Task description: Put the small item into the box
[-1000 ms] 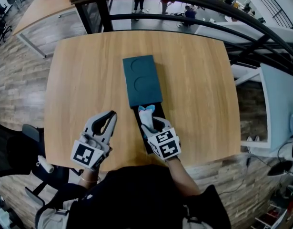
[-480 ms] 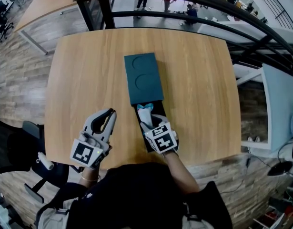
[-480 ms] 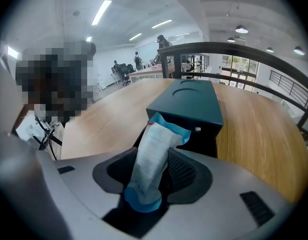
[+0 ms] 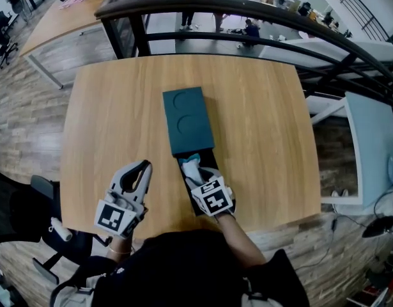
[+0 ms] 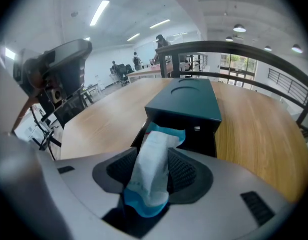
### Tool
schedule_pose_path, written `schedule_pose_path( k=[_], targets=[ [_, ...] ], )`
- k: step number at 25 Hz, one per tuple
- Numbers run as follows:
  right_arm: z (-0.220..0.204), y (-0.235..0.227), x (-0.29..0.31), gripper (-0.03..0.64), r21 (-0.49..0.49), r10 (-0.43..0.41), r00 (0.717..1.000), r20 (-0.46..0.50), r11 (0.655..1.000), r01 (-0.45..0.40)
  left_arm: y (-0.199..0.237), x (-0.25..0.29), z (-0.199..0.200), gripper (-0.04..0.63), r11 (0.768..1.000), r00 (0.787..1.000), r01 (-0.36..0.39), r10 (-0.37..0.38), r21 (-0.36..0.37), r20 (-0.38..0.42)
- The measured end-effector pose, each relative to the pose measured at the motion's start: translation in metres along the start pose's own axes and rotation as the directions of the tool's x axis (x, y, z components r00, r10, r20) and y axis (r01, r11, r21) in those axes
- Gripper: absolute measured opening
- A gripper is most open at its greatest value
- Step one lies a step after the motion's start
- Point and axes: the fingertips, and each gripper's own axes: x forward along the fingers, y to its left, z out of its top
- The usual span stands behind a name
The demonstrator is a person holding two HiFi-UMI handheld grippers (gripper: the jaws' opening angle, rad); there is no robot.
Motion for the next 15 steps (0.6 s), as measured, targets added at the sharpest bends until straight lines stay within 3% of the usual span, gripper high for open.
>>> schedule_pose_path(
  k=[5, 10, 15],
  targets=[
    [0.005, -0.001, -0.009, 0.199, 0.008, -0.010, 0.999, 0.033, 1.000, 0.010, -0.006, -0.001, 0.002, 0.027, 1.000, 1.000, 0.007, -0.007, 0.011, -0.002],
    [0.030, -0.004, -0.038, 0.193, 0.013, -0.041, 0.989, 0.144, 0.999, 0.039, -0.016, 0.000, 0.009, 0.027, 0.999, 1.000, 0.024, -0.023, 0.024, -0.004],
    [0.054, -0.003, -0.073, 0.089, 0.013, -0.073, 0.959, 0.272, 0.997, 0.072, -0.028, -0.001, 0.015, 0.026, 0.999, 0.999, 0.042, -0.042, 0.031, 0.003]
  ],
)
